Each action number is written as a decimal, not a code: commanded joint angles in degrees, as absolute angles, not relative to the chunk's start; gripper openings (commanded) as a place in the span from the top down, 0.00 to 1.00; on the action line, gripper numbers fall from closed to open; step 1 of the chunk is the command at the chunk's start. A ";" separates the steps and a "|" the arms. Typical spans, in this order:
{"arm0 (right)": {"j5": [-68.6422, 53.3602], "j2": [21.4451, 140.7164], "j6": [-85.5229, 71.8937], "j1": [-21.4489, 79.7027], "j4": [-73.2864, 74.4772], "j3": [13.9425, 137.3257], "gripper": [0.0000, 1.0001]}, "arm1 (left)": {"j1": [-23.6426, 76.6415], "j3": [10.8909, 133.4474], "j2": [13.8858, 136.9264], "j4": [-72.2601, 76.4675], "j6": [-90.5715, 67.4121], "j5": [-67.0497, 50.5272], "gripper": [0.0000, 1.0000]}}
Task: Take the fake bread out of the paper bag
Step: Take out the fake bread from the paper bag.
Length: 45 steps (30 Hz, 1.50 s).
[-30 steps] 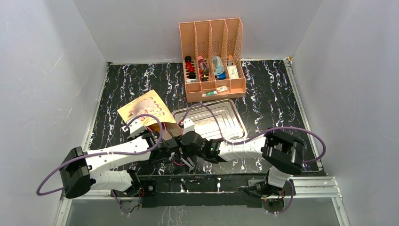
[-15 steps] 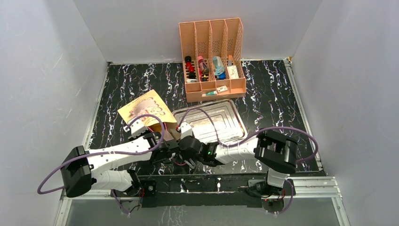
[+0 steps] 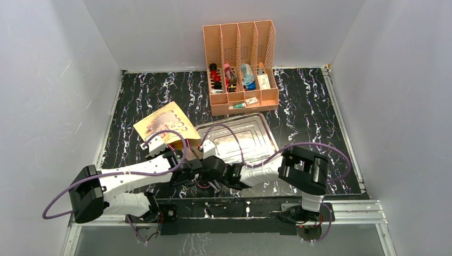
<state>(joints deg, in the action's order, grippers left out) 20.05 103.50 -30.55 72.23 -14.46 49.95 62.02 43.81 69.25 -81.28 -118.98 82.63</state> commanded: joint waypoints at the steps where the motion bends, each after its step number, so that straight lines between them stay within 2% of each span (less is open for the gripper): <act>1: 19.80 101.14 -30.78 72.59 -17.45 49.00 0.60 | 62.49 43.31 69.30 -82.51 -144.28 83.21 1.00; 5: 19.15 97.48 -31.99 72.60 -16.78 48.24 0.72 | 62.49 43.06 69.10 -82.66 -144.58 83.10 1.00; 9: 18.56 96.07 -32.68 72.55 -16.35 48.25 0.89 | 62.49 43.24 69.22 -82.70 -144.33 83.00 1.00; 14: 17.15 92.77 -33.95 72.60 -15.11 48.21 0.91 | 62.48 42.90 68.46 -82.78 -143.88 83.13 1.00; 23: 14.44 85.95 -37.83 72.60 -12.78 45.98 1.00 | 62.49 42.54 68.25 -82.79 -143.88 83.37 1.00; 29: 14.60 83.48 -39.24 72.59 -11.71 44.50 1.00 | 62.49 42.46 68.46 -82.75 -144.28 83.40 1.00; 38: 13.80 86.39 -39.41 72.52 -13.83 45.87 1.00 | 62.49 42.79 68.72 -82.77 -144.20 82.88 1.00; 45: 13.15 77.95 -41.58 72.56 -10.98 41.87 1.00 | 62.49 42.15 67.51 -82.80 -143.90 83.90 1.00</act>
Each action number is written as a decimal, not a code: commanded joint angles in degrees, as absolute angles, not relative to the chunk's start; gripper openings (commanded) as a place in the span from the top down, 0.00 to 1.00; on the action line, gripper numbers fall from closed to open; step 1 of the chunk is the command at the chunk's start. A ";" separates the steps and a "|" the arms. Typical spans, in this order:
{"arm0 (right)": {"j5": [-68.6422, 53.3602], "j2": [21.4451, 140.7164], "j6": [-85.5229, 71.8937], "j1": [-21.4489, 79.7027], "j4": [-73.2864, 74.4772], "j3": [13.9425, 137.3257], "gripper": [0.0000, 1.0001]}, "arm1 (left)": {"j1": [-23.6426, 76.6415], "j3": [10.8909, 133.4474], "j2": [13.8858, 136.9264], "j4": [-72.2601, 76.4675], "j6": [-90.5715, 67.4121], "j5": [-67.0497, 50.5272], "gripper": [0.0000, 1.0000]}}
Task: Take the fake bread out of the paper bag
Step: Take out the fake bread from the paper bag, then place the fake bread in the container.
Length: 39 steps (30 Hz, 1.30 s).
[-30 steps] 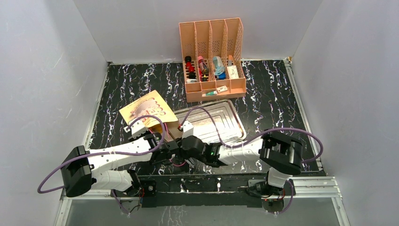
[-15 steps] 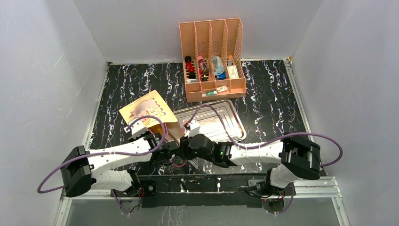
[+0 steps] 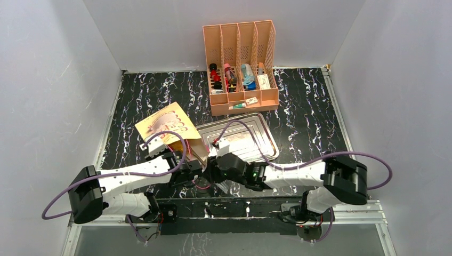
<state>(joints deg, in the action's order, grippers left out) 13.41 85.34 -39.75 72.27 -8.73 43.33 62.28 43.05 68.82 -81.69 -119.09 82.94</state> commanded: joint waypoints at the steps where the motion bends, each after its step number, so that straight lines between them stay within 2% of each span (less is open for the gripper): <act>1: 12.75 76.50 -41.98 72.57 -10.38 41.05 1.00 | 62.49 42.09 67.58 -82.79 -143.81 84.18 1.00; 18: 10.97 58.01 -45.73 72.92 -1.54 31.63 1.00 | 55.87 46.73 71.70 -82.81 -138.57 88.50 1.00; 31: 21.89 42.26 -45.67 73.03 14.75 35.32 1.00 | 50.98 55.03 83.05 -82.91 -133.73 90.43 1.00; 39: 25.83 37.67 -47.60 72.91 19.89 34.36 1.00 | 48.38 54.58 85.09 -82.88 -132.46 90.53 1.00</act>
